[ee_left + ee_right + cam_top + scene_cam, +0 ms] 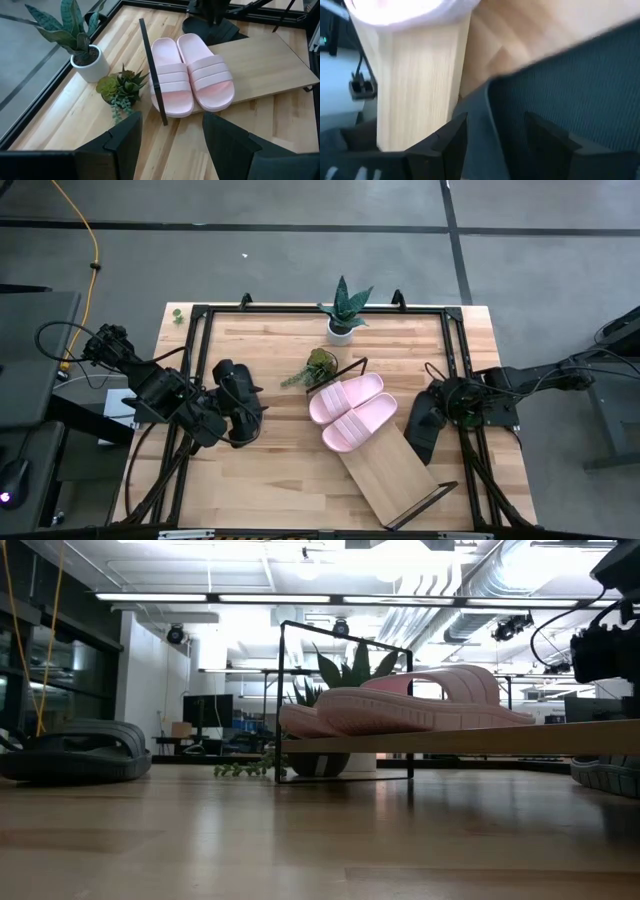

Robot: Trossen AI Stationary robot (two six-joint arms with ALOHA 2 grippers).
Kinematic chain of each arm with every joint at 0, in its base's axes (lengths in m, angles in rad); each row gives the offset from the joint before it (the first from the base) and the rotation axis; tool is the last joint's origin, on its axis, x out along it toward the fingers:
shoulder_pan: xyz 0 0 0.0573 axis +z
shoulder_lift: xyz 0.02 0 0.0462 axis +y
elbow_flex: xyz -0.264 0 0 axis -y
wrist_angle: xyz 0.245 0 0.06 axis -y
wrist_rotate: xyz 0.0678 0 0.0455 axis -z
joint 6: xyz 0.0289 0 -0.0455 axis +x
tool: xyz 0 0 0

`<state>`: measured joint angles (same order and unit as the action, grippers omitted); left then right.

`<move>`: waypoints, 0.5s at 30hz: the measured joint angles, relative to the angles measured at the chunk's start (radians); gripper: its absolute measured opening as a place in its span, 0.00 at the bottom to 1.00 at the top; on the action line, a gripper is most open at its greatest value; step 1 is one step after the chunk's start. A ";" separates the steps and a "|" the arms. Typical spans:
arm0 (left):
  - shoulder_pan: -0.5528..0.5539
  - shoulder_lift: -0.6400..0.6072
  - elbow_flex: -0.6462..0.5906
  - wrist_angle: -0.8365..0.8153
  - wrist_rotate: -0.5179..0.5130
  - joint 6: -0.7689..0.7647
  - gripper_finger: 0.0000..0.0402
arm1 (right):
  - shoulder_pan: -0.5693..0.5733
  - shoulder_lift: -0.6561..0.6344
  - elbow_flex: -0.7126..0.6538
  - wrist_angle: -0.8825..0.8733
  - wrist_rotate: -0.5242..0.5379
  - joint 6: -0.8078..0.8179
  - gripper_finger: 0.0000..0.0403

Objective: Pick and place slides into the shelf
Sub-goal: Put the right black slipper on the shelf

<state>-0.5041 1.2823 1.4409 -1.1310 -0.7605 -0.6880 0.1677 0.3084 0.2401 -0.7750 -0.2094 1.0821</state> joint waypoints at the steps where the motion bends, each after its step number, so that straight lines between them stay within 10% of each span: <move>1: 0.000 0.000 0.000 -0.004 -0.001 0.000 0.49 | 0.000 0.000 0.000 -0.014 -0.023 0.001 0.46; 15: 0.000 0.000 0.000 -0.023 -0.008 -0.001 0.49 | 0.000 0.000 -0.027 0.014 -0.143 -0.013 0.46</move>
<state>-0.5041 1.2823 1.4408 -1.1542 -0.7684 -0.6888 0.1680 0.3084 0.2136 -0.7607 -0.3526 1.0690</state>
